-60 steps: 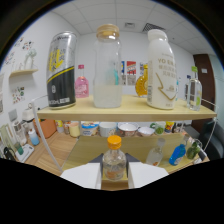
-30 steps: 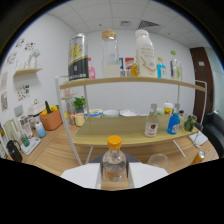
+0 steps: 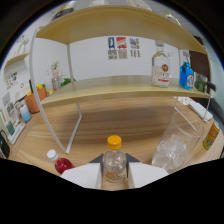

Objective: Make me a cup of Vodka Sunrise.

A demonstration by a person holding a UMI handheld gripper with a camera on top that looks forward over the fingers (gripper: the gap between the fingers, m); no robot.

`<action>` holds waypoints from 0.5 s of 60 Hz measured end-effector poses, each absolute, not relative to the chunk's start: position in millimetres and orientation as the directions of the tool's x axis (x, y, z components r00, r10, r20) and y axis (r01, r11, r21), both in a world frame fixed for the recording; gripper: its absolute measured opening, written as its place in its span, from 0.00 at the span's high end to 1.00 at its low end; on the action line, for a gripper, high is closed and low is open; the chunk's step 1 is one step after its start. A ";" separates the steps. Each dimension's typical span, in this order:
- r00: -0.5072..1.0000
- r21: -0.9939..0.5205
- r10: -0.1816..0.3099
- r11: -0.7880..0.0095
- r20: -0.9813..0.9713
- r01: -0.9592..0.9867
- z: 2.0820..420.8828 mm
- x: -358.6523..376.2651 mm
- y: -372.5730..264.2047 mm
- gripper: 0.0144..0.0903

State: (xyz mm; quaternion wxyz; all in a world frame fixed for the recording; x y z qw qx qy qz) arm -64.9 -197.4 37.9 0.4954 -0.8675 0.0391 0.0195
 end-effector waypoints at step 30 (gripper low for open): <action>1.000 -0.834 0.030 -0.551 -0.001 0.016 18.9 -69.1 -212.3 0.47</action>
